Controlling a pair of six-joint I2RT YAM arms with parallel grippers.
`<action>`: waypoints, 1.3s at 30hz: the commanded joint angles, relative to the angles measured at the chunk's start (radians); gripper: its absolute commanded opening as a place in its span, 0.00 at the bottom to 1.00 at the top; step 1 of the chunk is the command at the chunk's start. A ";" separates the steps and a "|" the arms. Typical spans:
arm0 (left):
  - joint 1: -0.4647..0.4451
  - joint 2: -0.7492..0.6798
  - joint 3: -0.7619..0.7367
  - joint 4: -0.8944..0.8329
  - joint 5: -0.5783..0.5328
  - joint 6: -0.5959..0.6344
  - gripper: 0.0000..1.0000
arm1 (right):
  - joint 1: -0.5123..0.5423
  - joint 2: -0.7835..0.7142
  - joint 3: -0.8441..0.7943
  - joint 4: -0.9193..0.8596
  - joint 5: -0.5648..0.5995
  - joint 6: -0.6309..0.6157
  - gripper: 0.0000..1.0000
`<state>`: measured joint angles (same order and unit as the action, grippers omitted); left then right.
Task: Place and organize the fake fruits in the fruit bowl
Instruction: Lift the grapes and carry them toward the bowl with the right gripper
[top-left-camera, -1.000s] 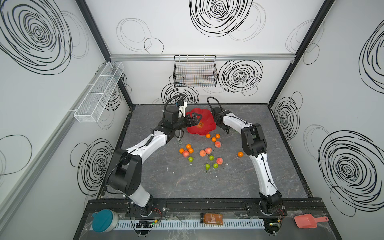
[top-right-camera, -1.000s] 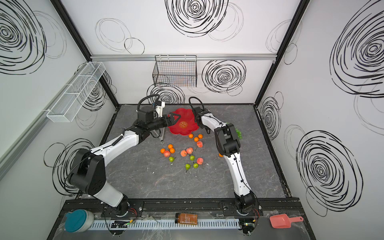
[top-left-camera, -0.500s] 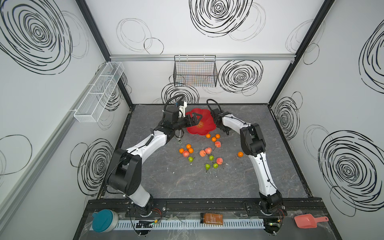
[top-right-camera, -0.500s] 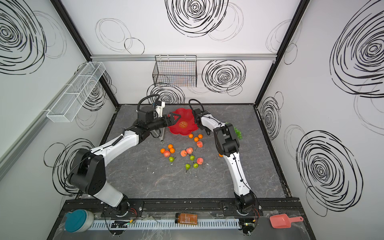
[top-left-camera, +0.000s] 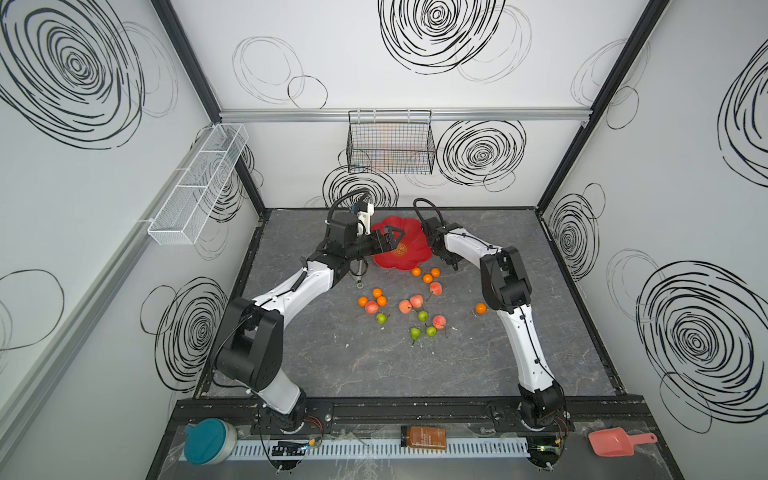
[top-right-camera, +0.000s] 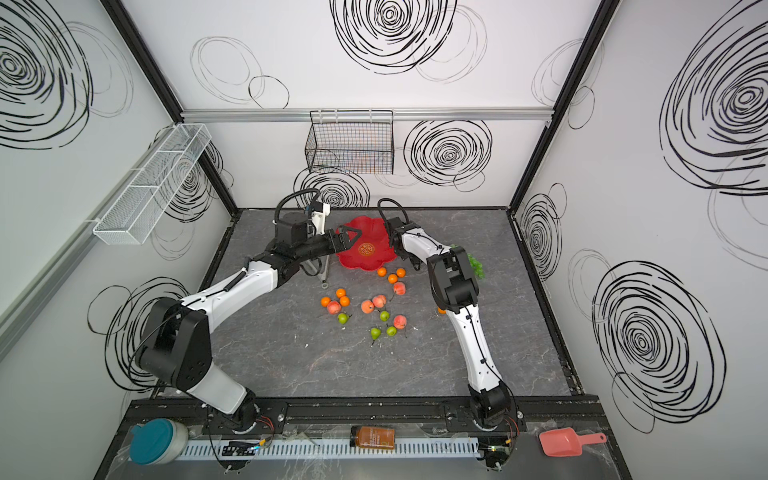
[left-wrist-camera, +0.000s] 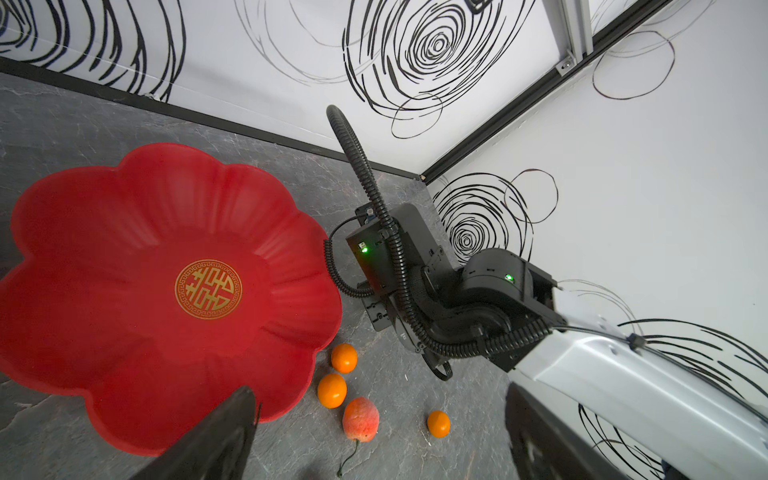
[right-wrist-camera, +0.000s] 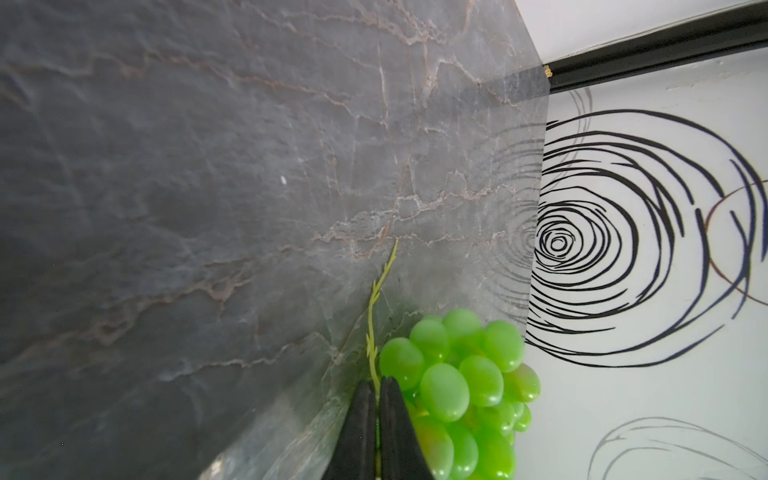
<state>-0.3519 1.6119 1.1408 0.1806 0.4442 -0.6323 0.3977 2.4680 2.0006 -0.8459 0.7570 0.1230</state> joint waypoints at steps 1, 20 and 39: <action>-0.011 -0.007 0.014 0.017 -0.027 0.030 0.96 | -0.007 -0.069 0.032 -0.045 -0.006 0.031 0.05; -0.197 0.008 0.027 -0.023 -0.141 0.151 0.96 | -0.155 -0.416 -0.168 0.035 -0.322 0.184 0.00; -0.312 0.109 0.166 -0.035 -0.172 0.054 0.96 | -0.140 -0.681 -0.130 0.045 -0.469 0.200 0.00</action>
<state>-0.6693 1.7283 1.2728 0.1204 0.2886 -0.5613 0.2260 1.8519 1.8214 -0.8036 0.2977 0.3252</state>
